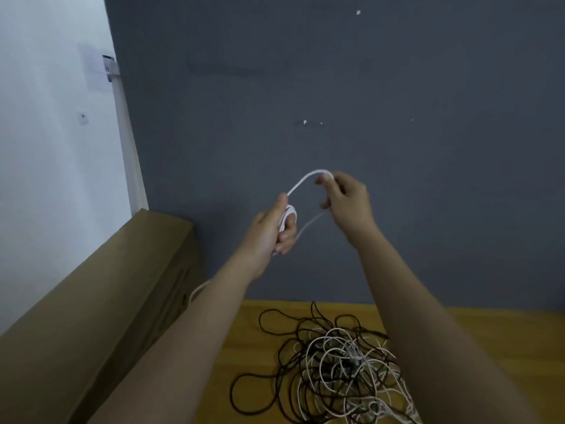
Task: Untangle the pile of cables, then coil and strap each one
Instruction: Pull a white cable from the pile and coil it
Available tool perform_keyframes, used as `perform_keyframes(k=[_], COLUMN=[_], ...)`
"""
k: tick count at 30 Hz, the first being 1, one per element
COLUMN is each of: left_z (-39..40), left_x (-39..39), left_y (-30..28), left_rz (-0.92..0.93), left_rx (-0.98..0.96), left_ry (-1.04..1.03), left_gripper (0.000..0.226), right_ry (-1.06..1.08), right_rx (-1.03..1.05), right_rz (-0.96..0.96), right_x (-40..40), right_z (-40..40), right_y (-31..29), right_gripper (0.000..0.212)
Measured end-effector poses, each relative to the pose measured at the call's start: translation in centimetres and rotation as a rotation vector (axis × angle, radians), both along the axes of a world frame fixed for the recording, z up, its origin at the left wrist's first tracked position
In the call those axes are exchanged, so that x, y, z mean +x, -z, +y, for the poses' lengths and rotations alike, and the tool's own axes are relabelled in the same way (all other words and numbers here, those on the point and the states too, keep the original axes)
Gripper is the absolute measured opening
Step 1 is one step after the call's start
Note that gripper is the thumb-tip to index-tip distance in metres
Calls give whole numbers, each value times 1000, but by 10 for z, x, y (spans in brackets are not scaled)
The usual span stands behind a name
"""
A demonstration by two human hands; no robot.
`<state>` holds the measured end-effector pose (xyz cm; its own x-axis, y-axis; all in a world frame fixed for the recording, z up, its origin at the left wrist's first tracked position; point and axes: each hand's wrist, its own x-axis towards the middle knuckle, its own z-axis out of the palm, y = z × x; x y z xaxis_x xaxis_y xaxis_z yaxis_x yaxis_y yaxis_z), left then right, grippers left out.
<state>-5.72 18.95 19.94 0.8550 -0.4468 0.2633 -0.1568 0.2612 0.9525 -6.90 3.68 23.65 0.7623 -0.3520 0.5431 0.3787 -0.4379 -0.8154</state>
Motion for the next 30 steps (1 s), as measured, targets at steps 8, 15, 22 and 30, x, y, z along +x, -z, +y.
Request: perform_keyframes(k=[8,15,22,30], left_z=[35,39,34,49], left_x=[-7,-21,-25,-21], left_y=[28,55,83,152], left_rz=[76,306,331,-151], left_rx=[54,-128,-171,522], left_ry=[3,171,136,-291], left_gripper=[50,56,49,45], right_ry=[-209,-25,-218,-372], right_rx=[118,323,-320,-456], right_rz=[294,234,443,537], right_x=[-23,-28,-46,-86], right_z=[17,32,52,58], right_y=[137,165,211,267], right_gripper=[29,22,39,27])
